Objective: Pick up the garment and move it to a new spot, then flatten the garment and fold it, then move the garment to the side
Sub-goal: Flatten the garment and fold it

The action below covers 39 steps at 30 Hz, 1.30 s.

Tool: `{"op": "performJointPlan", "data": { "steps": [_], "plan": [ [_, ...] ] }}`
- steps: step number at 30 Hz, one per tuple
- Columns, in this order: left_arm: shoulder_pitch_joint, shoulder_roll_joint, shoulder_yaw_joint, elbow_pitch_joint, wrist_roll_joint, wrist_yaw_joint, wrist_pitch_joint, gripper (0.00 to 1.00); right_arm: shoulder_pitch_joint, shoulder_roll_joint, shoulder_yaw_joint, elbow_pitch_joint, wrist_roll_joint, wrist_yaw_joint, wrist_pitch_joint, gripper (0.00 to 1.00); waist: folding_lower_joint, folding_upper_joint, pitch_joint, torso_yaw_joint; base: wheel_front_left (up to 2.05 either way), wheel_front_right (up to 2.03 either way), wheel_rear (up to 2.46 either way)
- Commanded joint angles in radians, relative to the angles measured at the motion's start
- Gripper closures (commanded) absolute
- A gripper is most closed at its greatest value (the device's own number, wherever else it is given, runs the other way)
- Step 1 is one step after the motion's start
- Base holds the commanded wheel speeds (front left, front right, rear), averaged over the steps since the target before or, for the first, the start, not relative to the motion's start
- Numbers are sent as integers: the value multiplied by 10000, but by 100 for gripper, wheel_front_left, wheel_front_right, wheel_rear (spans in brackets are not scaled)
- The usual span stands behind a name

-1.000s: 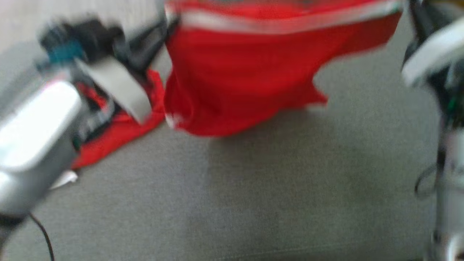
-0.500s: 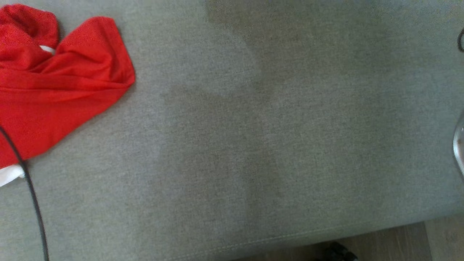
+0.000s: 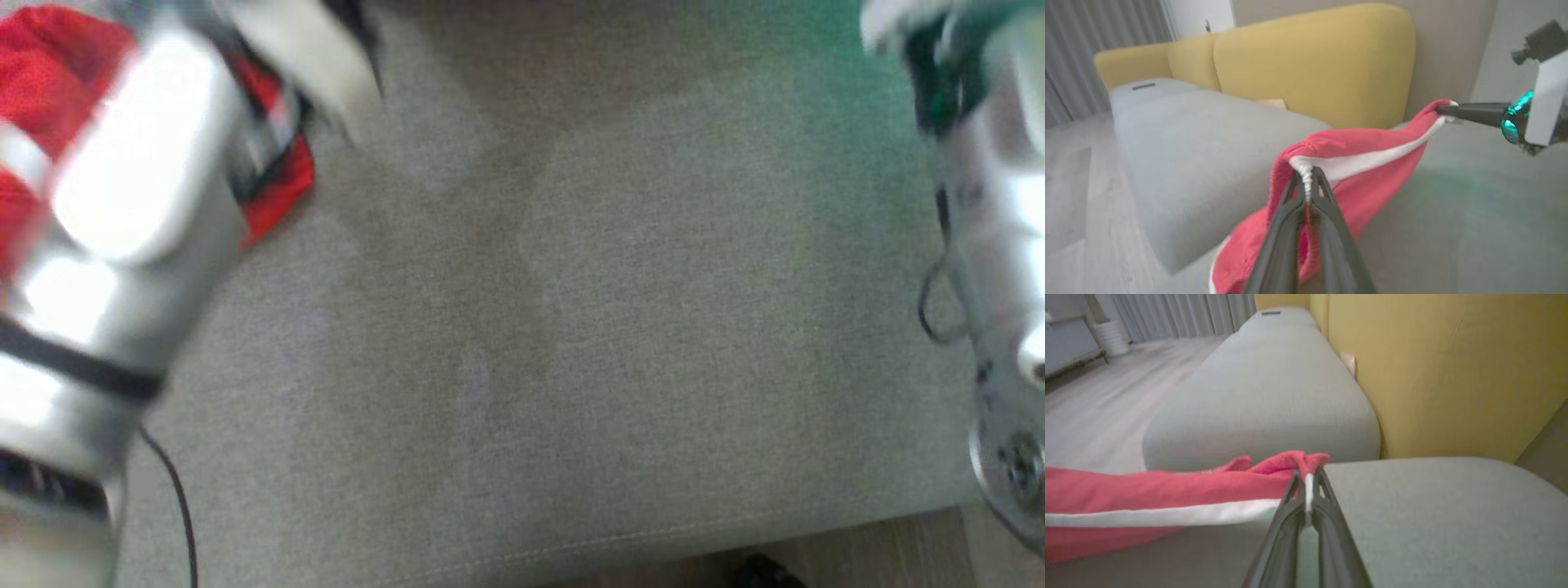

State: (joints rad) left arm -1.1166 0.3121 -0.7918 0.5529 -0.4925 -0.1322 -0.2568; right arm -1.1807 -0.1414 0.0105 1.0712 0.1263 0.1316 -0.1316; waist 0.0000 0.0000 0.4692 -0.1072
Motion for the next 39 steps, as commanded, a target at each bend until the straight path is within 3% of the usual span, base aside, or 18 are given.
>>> {"op": "performJointPlan", "data": {
  "steps": [1, 9, 19, 32, 39],
  "plan": [
    [216, 387, 137, -521, 98, 18, -47, 100, 144, -273, 511, -199, 253, -9, 166, 100, 0, 0, -323, 71, 0, 0, 0],
    [2740, 583, -397, -1292, 205, 17, -48, 100, 1926, -1584, 2149, -488, 1760, -9, 1171, 100, 0, 0, -1269, 130, 0, 0, 0],
    [4610, 555, -826, -1943, 525, 16, -49, 100, 4426, -3335, 3610, -2658, 3698, -9, 2630, 100, 0, 0, -2457, 92, 0, 0, 0],
    [6604, 237, -824, -2636, 689, 16, -49, 100, 7618, -4438, 2463, -5296, 4269, -9, 3578, 100, 0, 0, -3654, -53, 0, 0, 0],
    [6897, -112, -491, -3059, 815, 16, -49, 100, 8357, -4252, 1096, -7144, 3776, -9, 4259, 100, 0, 0, -3595, 90, 0, 0, 0]
  ]
}}
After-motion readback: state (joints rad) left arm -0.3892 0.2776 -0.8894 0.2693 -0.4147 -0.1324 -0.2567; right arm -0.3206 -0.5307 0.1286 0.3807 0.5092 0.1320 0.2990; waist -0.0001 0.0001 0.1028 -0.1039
